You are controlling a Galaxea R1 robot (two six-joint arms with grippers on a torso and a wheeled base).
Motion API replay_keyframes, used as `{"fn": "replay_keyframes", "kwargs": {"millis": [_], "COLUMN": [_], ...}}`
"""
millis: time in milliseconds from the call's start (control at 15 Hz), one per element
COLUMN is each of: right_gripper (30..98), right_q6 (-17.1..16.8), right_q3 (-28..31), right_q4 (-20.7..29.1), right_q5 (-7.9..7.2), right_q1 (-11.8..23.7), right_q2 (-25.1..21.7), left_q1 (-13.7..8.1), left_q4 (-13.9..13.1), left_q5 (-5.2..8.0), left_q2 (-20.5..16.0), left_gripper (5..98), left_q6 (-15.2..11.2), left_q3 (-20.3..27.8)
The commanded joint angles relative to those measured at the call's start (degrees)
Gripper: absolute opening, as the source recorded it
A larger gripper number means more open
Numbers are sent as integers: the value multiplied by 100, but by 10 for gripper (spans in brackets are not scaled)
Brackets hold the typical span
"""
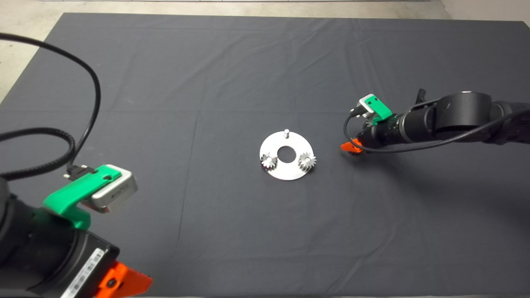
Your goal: Remove an incorrectly installed larger gear and replace it with the correct smaller gear
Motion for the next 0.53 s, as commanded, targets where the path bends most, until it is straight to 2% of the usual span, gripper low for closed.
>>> {"fn": "replay_keyframes", "kwargs": {"millis": [0,133,400,467], "right_gripper": [977,977,977,977], "right_q6": [-66,-66,-101,-101], "right_q3": [42,42,-90,-99], "right_q4": [-45,25,51,52], "right_q5": [-95,-207,-229,-298], "right_q1": [97,97,80,80], "right_q2": [158,190,269,269], "left_q1": [-44,-41,-41,-41], "left_q4": [4,4,4,4], "left_q5": [25,25,25,25], "left_q2": [-5,-5,-4,4], "left_gripper": [929,929,929,929], "left_q6": [-31,-31,-40,-40], "left_q3": [75,74,75,75]}}
